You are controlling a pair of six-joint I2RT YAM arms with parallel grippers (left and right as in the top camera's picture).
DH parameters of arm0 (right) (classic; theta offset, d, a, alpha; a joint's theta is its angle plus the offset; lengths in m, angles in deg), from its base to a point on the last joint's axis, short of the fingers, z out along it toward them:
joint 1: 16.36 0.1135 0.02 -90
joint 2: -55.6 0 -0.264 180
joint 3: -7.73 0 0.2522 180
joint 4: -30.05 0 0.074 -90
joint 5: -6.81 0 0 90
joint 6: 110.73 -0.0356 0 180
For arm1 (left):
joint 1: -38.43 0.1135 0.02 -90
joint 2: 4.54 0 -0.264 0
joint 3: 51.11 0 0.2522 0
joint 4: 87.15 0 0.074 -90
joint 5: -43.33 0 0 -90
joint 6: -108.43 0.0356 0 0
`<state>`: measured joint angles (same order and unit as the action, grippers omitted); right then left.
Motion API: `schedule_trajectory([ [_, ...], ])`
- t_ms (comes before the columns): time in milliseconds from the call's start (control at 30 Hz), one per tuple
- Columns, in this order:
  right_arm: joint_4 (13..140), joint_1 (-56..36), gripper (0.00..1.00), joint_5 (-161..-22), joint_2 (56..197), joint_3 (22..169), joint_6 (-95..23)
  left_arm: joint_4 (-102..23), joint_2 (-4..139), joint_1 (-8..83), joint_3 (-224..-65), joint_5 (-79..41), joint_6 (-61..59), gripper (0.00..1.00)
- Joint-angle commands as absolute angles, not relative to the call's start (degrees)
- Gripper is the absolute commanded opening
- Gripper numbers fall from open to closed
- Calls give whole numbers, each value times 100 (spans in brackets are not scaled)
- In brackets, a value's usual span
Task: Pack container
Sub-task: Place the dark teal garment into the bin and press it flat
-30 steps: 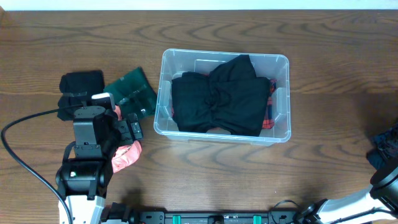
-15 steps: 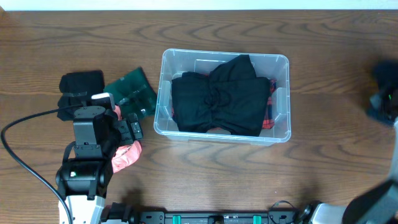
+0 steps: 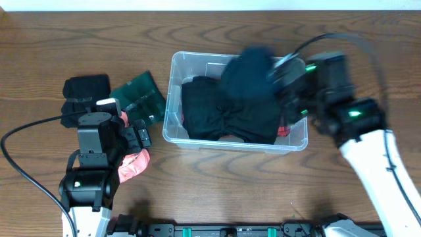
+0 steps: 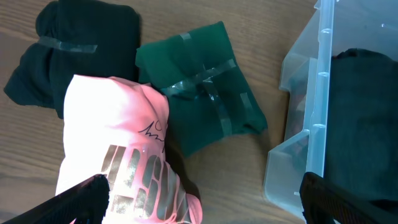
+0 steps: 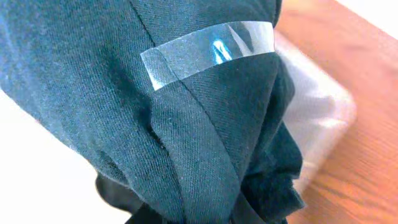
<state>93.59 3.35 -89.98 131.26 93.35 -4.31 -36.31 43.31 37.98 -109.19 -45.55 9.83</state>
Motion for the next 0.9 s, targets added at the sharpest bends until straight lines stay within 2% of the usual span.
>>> schedule_trajectory([
  [0,9509,846,1,-8626,13395,9090,-35,-3629,4331,3798,-11048,-4561,952,98],
  [367,10283,1248,1,-8622,13722,8801,-451,-3633,4331,3798,-11048,-4563,954,98],
  [400,10349,1248,10,-8613,13722,8801,-446,-3633,4331,3798,-11048,-4561,954,98],
  [467,10353,1242,95,-8593,13725,8801,-442,-3635,4331,3798,-11048,-4563,954,98],
  [500,10299,1244,99,-8502,13725,8803,-446,-3635,4331,3798,-11048,-4563,954,98],
  [667,9826,1244,99,-7645,13648,9077,-835,-3633,4331,3798,-11048,-4563,954,98],
  [800,9475,1257,99,-7940,13569,9597,-846,-3633,4331,3798,-11048,-4561,954,98],
  [833,9370,1262,91,-8137,13569,9658,-846,-3633,4331,3798,-11048,-4563,954,98],
  [867,9238,1262,75,-8384,13572,9676,-846,-3633,4331,3798,-11048,-4563,954,98],
])
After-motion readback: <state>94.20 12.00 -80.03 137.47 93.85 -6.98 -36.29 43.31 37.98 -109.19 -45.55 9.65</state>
